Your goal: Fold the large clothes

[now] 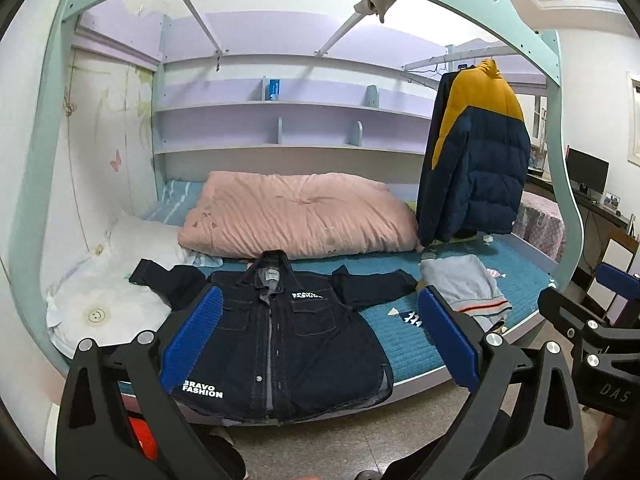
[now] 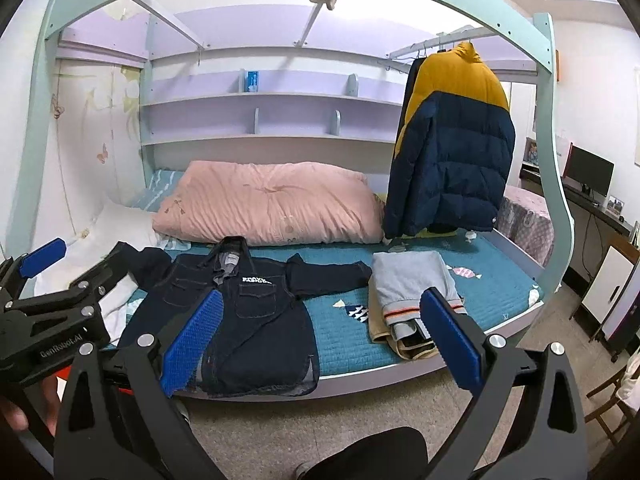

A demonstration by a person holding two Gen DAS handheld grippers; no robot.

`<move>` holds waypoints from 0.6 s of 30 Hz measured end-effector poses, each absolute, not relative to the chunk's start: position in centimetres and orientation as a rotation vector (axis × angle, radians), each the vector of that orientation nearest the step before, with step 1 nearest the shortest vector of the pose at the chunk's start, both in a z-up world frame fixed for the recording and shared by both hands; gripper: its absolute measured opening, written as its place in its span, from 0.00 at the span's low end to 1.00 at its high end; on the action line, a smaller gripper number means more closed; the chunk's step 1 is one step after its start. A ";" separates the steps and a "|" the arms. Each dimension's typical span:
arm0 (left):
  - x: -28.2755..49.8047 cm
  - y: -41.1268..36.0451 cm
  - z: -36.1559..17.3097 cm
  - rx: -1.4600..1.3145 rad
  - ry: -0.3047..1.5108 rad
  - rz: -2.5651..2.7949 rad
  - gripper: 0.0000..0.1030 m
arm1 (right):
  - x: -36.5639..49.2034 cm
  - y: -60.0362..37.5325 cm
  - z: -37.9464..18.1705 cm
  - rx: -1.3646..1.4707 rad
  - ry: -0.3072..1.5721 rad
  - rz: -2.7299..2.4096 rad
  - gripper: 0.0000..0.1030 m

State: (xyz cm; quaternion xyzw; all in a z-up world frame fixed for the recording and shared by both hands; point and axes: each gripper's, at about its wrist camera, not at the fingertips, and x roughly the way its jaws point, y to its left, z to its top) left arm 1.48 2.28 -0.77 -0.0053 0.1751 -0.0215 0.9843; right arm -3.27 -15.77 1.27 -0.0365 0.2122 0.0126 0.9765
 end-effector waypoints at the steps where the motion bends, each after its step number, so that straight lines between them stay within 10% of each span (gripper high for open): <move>1: 1.2 2.2 -0.7 -0.011 0.347 -0.045 0.95 | -3.5 -15.7 1.3 -0.075 0.423 0.024 0.93; 18: -0.3 0.4 -0.2 0.024 0.314 -0.061 0.95 | -4.8 -15.8 1.6 -0.063 0.408 0.021 0.93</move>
